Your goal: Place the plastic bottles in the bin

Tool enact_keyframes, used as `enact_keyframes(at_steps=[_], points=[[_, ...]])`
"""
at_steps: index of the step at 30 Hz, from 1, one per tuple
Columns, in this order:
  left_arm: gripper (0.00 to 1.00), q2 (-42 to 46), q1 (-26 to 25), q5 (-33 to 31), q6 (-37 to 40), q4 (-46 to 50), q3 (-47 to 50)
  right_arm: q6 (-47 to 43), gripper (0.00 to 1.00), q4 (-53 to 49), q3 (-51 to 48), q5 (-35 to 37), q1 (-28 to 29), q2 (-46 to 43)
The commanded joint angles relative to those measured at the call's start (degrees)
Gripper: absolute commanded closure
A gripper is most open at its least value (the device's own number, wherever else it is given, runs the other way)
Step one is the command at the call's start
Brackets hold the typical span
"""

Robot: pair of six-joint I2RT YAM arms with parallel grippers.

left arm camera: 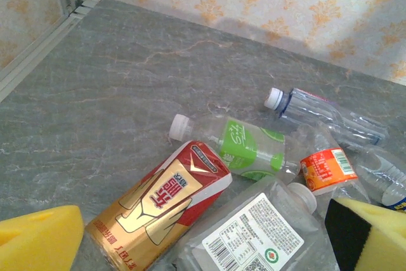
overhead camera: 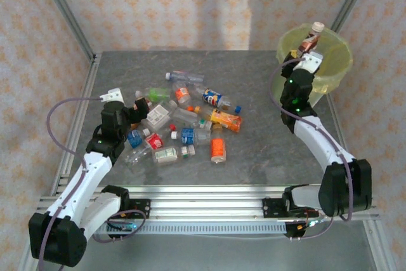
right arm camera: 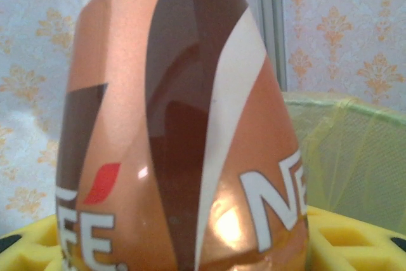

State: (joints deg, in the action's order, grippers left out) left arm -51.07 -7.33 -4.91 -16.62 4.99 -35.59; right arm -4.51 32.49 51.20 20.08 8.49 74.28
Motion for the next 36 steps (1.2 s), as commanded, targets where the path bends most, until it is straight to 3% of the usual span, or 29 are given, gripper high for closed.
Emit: enact_keyframes(at_steps=[1, 10, 19, 23, 26, 31, 36], points=[[0.00, 0.16, -0.79, -0.10, 0.45, 1.42, -0.88, -0.67, 0.77, 9.12, -0.85, -2.63, -0.86, 1.52], [0.00, 0.09, -1.71, -0.67, 1.05, 1.43, -0.09, -2.52, 0.77, -0.44, 1.82, 1.68, -2.41, 3.49], [0.00, 0.60, -2.42, -0.89, 1.41, 1.68, -0.09, -2.84, 0.64, -3.45, 1.44, 2.25, -2.78, 4.61], [0.00, 1.31, -2.68, -1.15, 1.42, 1.72, 0.34, -1.68, 0.63, -9.32, 5.60, 2.69, -3.77, 6.86], [0.00, 1.41, -2.77, -1.33, 1.57, 1.73, 0.35, -2.12, 0.57, -7.57, 5.69, 2.91, -3.75, 7.66], [0.00, 1.16, -2.82, -1.42, 1.77, 1.52, 0.35, -1.49, 0.58, -3.52, 4.72, 8.00, -3.75, 8.40], [0.00, 0.29, -2.93, -1.06, 1.77, 1.71, 0.26, -2.64, 0.58, 3.19, 3.76, 8.35, -3.75, 9.82]])
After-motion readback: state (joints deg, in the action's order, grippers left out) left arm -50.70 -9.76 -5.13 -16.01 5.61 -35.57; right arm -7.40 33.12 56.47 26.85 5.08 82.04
